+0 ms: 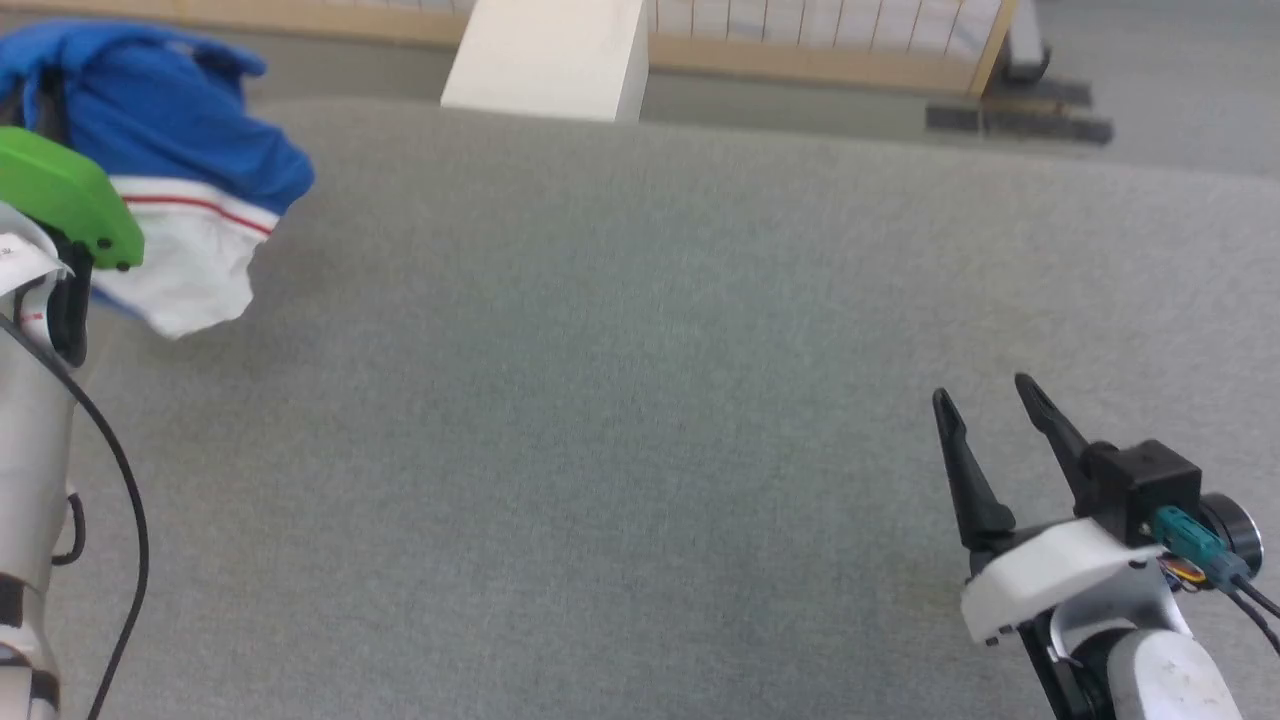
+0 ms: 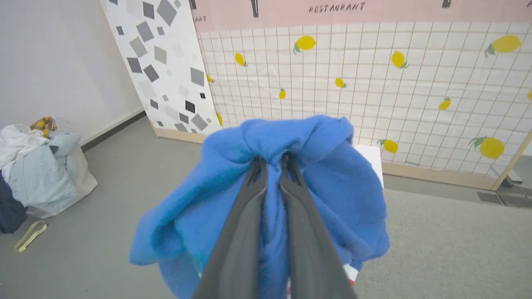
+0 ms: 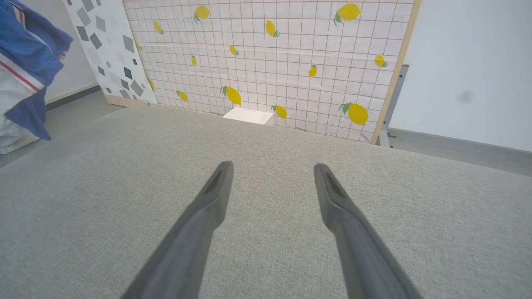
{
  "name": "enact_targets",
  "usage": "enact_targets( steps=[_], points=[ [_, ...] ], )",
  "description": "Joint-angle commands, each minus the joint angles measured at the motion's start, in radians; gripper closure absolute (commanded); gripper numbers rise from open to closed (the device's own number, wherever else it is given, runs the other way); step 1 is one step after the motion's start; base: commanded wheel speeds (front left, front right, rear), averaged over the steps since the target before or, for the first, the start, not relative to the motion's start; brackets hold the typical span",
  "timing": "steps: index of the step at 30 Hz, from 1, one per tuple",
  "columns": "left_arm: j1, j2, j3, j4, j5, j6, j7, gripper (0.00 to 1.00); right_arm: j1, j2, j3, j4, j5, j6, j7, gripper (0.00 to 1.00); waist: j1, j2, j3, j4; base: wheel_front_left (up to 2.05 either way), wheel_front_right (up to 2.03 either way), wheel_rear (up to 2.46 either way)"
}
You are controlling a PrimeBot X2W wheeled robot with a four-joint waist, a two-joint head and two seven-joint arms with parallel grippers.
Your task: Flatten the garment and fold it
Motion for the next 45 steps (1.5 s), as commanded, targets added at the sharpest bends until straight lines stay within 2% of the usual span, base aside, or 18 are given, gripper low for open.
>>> enact_targets(
  steps=[1,9,17,23,28,33,34,35,36,38,45],
  points=[
    [-0.022,-0.010,-0.008,-0.005,0.013,0.001,-0.020,1.00,0.017,0.000,-0.007,0.000,0.008,-0.002,-0.004,0.00,0.0000,0.0120,-0.076,-0.029,0.00,0.00,0.00],
    [-0.023,-0.099,-0.049,-0.039,0.026,-0.012,-0.073,1.00,0.050,0.000,-0.046,-0.012,0.020,-0.002,-0.001,0.00,0.0000,0.0120,-0.120,-0.120,0.00,0.00,0.00],
    [0.051,-0.258,-0.112,-0.094,0.007,-0.037,-0.084,1.00,0.067,0.000,-0.060,-0.027,0.028,-0.002,0.015,0.00,0.0000,0.0120,-0.125,-0.253,0.00,0.00,0.00],
    [0.157,-0.373,-0.197,-0.146,-0.011,-0.054,-0.079,1.00,0.077,0.000,-0.080,-0.038,0.040,-0.002,0.018,0.00,0.0000,0.0120,-0.086,-0.308,0.00,0.00,0.00],
    [0.318,-0.417,-0.271,-0.167,-0.015,-0.057,-0.083,1.00,0.072,0.000,-0.084,-0.037,0.052,-0.002,0.010,0.00,0.0000,0.0120,-0.044,-0.327,0.00,0.00,0.00],
    [0.485,-0.428,-0.298,-0.154,-0.016,-0.027,-0.092,1.00,0.060,0.000,-0.066,-0.021,0.063,-0.002,0.000,0.00,0.0000,0.0120,-0.025,-0.335,0.00,0.00,0.00],
    [0.503,-0.428,-0.304,-0.159,-0.009,-0.023,-0.093,0.81,0.059,0.000,-0.066,-0.018,0.063,-0.002,-0.002,0.00,0.0000,0.0120,-0.025,-0.333,0.00,0.00,0.00],
    [0.522,-0.428,-0.310,-0.171,0.001,-0.019,-0.095,0.04,0.059,0.000,-0.066,-0.016,0.063,-0.002,-0.003,0.00,0.0000,0.0120,-0.024,-0.328,0.00,0.00,0.00],
    [0.535,-0.428,-0.312,-0.183,0.006,-0.018,-0.096,0.00,0.058,0.000,-0.065,-0.014,0.062,-0.002,-0.003,0.00,0.0000,0.0120,-0.026,-0.325,0.00,0.00,0.00],
    [0.556,-0.426,-0.313,-0.227,0.024,-0.010,-0.098,0.00,0.058,0.000,-0.064,-0.010,0.060,-0.002,-0.004,0.00,0.0000,0.0120,-0.032,-0.316,0.00,0.00,0.00],
    [0.615,-0.410,-0.225,-0.509,0.094,0.024,-0.099,0.00,0.066,0.000,-0.072,-0.005,0.057,-0.002,-0.002,0.00,0.0000,0.0120,-0.068,-0.269,0.00,0.00,0.00]
  ],
)
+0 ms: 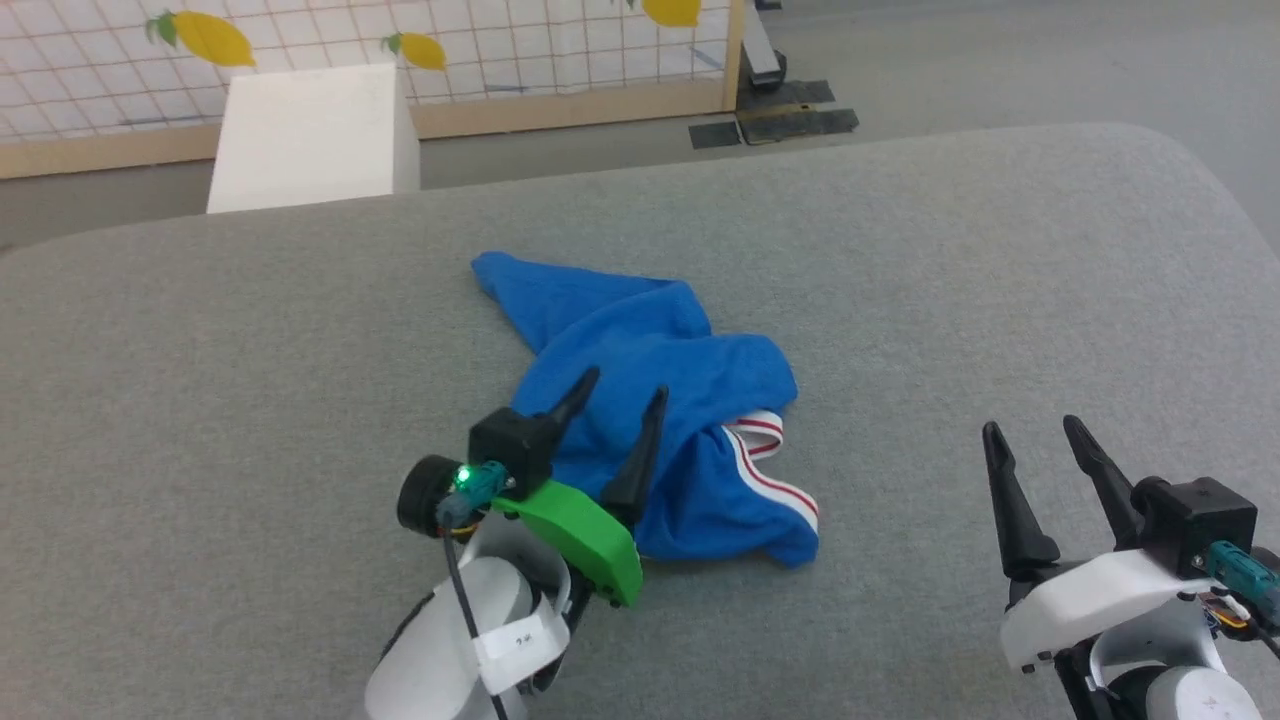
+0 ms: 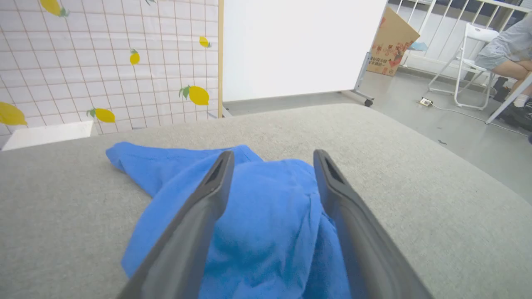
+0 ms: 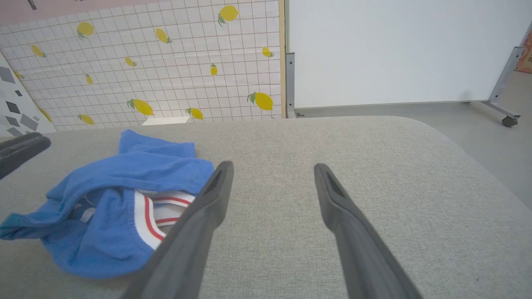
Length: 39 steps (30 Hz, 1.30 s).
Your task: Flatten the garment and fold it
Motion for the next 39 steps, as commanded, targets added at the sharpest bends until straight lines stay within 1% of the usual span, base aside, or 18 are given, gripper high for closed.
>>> enact_targets(
  steps=[1,5,10,14,21,26,33,37,39],
  points=[
    [0.030,0.009,0.016,-0.031,0.016,0.010,-0.004,0.00,0.001,0.001,0.000,0.002,0.000,-0.002,-0.001,0.00,0.0000,0.0120,-0.026,0.023,0.00,0.00,0.00],
    [0.071,0.024,0.072,-0.119,0.033,0.036,-0.005,0.00,0.011,0.001,-0.001,0.002,-0.003,-0.002,0.005,0.00,0.0000,0.0120,-0.059,0.040,0.00,0.00,0.00],
    [0.130,0.057,0.157,-0.182,0.036,0.079,-0.005,0.00,0.029,0.001,-0.010,-0.010,-0.008,-0.002,0.016,0.00,0.0000,0.0120,-0.091,0.054,0.00,0.00,0.00],
    [0.200,0.096,0.227,-0.200,0.026,0.110,-0.005,0.00,0.050,0.001,-0.014,-0.022,-0.011,-0.002,0.023,0.00,0.0000,0.0120,-0.110,0.062,0.00,0.00,0.00],
    [0.328,0.144,0.305,-0.205,-0.016,0.134,-0.004,0.00,0.083,0.001,-0.002,-0.040,-0.018,-0.002,0.035,0.00,0.0000,0.0120,-0.129,0.075,0.00,0.00,0.00],
    [0.385,0.158,0.334,-0.230,-0.035,0.147,-0.004,0.00,0.092,0.001,0.002,-0.049,-0.021,-0.002,0.044,0.00,0.0000,0.0120,-0.135,0.084,0.00,0.00,0.00],
    [0.404,0.170,0.320,-0.272,-0.022,0.152,-0.001,0.00,0.090,0.001,0.016,-0.051,-0.023,-0.002,0.054,0.00,0.0000,0.0120,-0.130,0.095,0.00,0.00,0.00],
    [0.401,0.172,0.316,-0.295,-0.018,0.159,0.001,0.00,0.070,0.001,0.049,-0.034,-0.024,-0.002,0.082,0.00,0.0000,0.0120,-0.119,0.102,0.00,0.00,0.00],
    [0.397,0.171,0.314,-0.307,-0.016,0.161,0.001,0.00,0.054,0.001,0.079,-0.020,-0.034,-0.002,0.113,0.00,0.0000,0.0120,-0.114,0.109,0.00,0.00,0.00]
  ],
)
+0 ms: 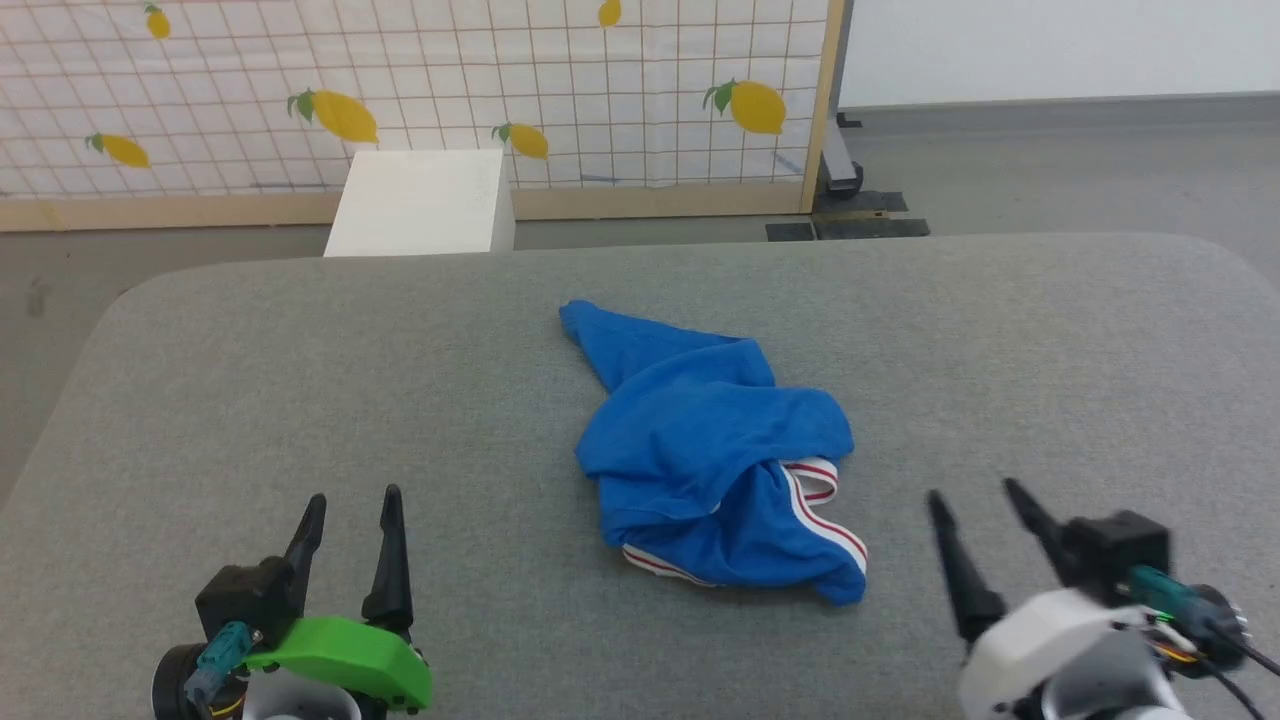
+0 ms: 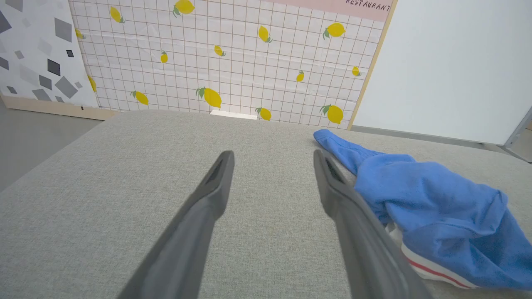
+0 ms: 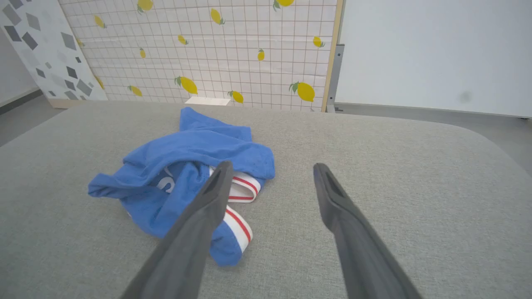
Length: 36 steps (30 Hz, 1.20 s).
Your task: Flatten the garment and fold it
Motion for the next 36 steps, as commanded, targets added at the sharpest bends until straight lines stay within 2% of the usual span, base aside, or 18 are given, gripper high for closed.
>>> enact_targets(
  steps=[1,6,9,19,25,32,33,34,35,36],
  points=[
    [0.002,0.006,-0.003,-0.010,0.011,0.007,0.002,0.00,-0.025,0.001,0.023,0.008,-0.008,-0.001,0.019,0.00,0.0000,0.0120,0.008,0.010,0.00,0.00,0.00],
    [-0.017,0.002,-0.017,-0.030,0.016,0.008,0.008,0.00,-0.089,-0.004,0.143,0.075,-0.008,-0.001,0.160,0.00,0.0000,0.0120,0.031,0.037,0.00,0.00,0.00],
    [-0.028,-0.002,-0.021,-0.037,0.016,0.008,0.007,0.00,-0.147,-0.039,0.232,0.124,0.038,-0.001,0.243,0.00,0.0000,0.0120,0.050,0.052,0.00,0.00,0.00],
    [-0.079,-0.024,-0.035,-0.042,0.018,0.003,0.004,0.00,-0.345,-0.139,0.480,0.300,0.174,-0.001,0.394,0.00,0.0000,0.0120,0.126,0.109,0.00,0.00,0.00],
    [-0.107,-0.040,-0.040,-0.028,0.021,-0.003,0.000,0.00,-0.441,-0.176,0.571,0.461,0.228,-0.001,0.396,0.00,0.0000,0.0120,0.166,0.131,0.00,0.00,0.00],
    [-0.128,-0.050,-0.038,-0.006,0.025,-0.016,-0.003,0.00,-0.490,-0.182,0.665,0.647,0.322,-0.001,0.433,0.00,0.0000,0.0120,0.185,0.146,0.00,0.00,0.00],
    [-0.129,-0.052,-0.038,-0.003,0.026,-0.017,-0.003,0.00,-0.492,-0.181,0.684,0.666,0.348,-0.001,0.443,0.07,0.0000,0.0120,0.186,0.147,0.00,0.00,0.00],
    [-0.130,-0.053,-0.037,0.000,0.026,-0.019,-0.004,0.00,-0.496,-0.182,0.702,0.676,0.365,-0.001,0.447,0.87,0.0000,0.0120,0.185,0.148,0.00,0.00,0.00],
    [-0.131,-0.054,-0.036,0.004,0.026,-0.021,-0.004,0.00,-0.500,-0.182,0.722,0.685,0.387,-0.001,0.452,1.00,0.0000,0.0120,0.184,0.148,0.00,0.00,0.00],
    [-0.130,-0.054,-0.034,0.007,0.027,-0.022,-0.004,0.00,-0.502,-0.180,0.736,0.689,0.408,-0.001,0.455,1.00,0.0000,0.0120,0.180,0.147,0.00,0.00,0.00]
  ],
)
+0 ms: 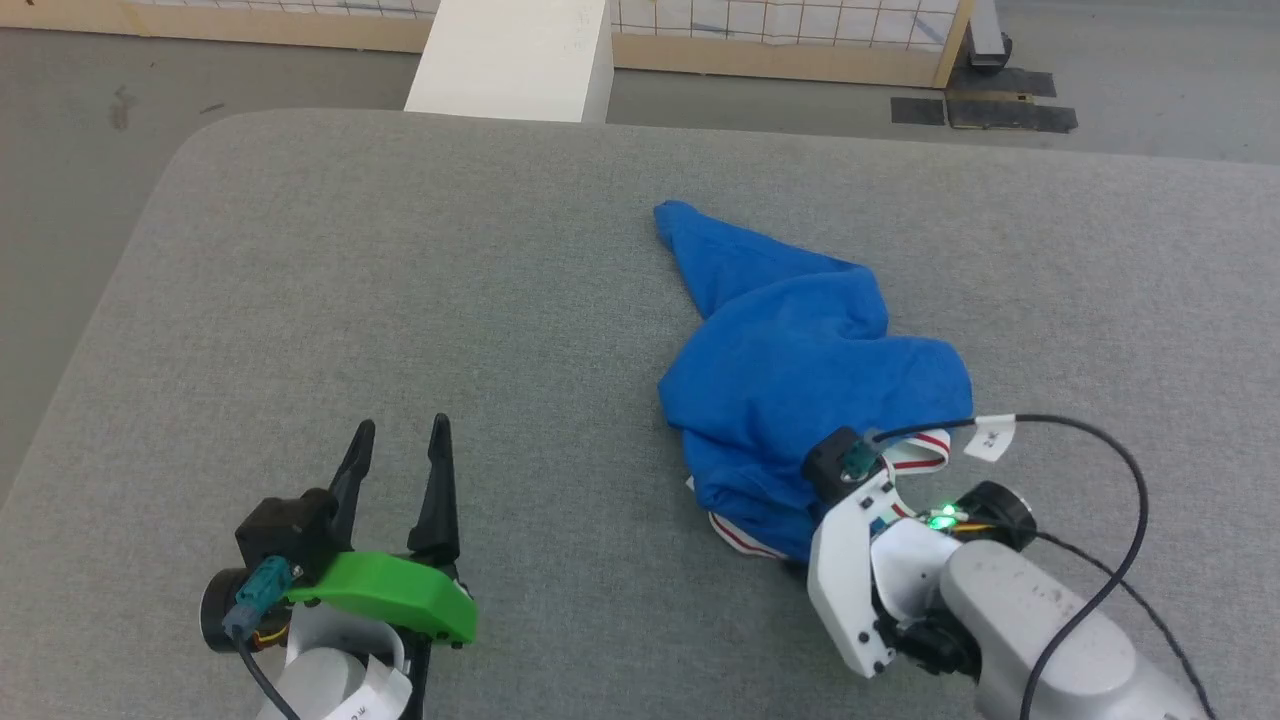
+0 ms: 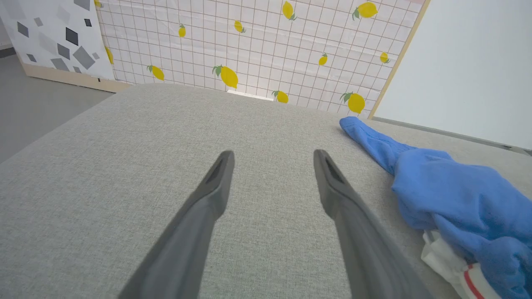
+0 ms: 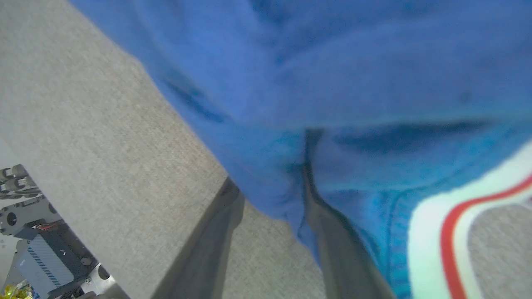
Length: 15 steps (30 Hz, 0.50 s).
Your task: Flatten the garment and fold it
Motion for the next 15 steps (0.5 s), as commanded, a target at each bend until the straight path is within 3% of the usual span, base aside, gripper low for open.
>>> enact_targets(
  steps=[1,9,15],
  points=[
    [-0.014,-0.003,0.006,0.007,0.018,-0.007,-0.007,0.00,0.052,-0.001,0.053,0.053,0.028,0.000,0.028,1.00,0.0000,0.0120,-0.009,-0.004,0.00,0.00,0.00],
    [0.006,0.002,0.010,0.009,0.027,-0.002,-0.007,0.00,-0.029,-0.003,0.146,-0.058,0.055,0.000,-0.110,1.00,0.0000,0.0120,-0.062,-0.032,0.00,0.00,0.00],
    [0.019,0.007,0.007,0.003,0.026,0.002,-0.006,0.00,-0.085,0.029,0.094,-0.182,0.024,0.000,-0.238,1.00,0.0000,0.0120,-0.087,-0.056,0.00,0.00,0.00]
  ],
)
